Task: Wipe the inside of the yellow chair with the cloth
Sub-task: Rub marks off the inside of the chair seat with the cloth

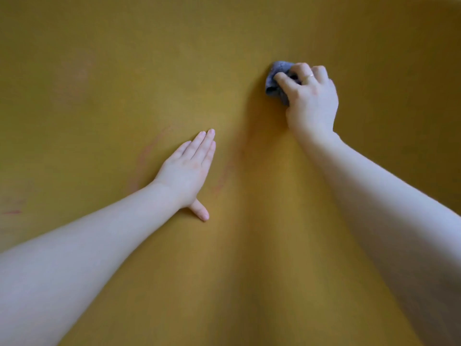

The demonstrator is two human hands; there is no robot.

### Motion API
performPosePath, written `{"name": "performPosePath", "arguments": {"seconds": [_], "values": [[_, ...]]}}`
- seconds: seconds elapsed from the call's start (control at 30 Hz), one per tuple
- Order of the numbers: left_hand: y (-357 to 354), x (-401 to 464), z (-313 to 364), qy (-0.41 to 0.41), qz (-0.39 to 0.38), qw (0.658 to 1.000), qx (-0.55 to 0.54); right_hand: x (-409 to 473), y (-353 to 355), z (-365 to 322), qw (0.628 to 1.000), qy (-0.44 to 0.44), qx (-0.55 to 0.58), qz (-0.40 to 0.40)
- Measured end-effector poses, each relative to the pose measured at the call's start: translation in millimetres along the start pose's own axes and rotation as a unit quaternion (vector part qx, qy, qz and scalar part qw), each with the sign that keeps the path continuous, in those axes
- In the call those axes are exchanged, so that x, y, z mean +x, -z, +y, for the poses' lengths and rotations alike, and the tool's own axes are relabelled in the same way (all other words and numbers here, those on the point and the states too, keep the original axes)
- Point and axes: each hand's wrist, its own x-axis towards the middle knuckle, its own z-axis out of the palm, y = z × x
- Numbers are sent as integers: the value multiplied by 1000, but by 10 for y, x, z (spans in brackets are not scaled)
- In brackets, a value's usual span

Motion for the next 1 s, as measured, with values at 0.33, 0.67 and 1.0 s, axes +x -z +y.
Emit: {"name": "performPosePath", "arguments": {"seconds": [0.33, 0.67, 1.0], "values": [[68, -38, 25, 7, 0, 1000, -4, -1174, 167, -796, 966, 24, 187, -176], [34, -140, 67, 77, 8, 997, 6, -159, 40, -169, 996, 71, 34, -38], [-13, -260, 134, 113, 19, 993, -5, -1027, -23, -886, 969, 57, 214, -112]]}}
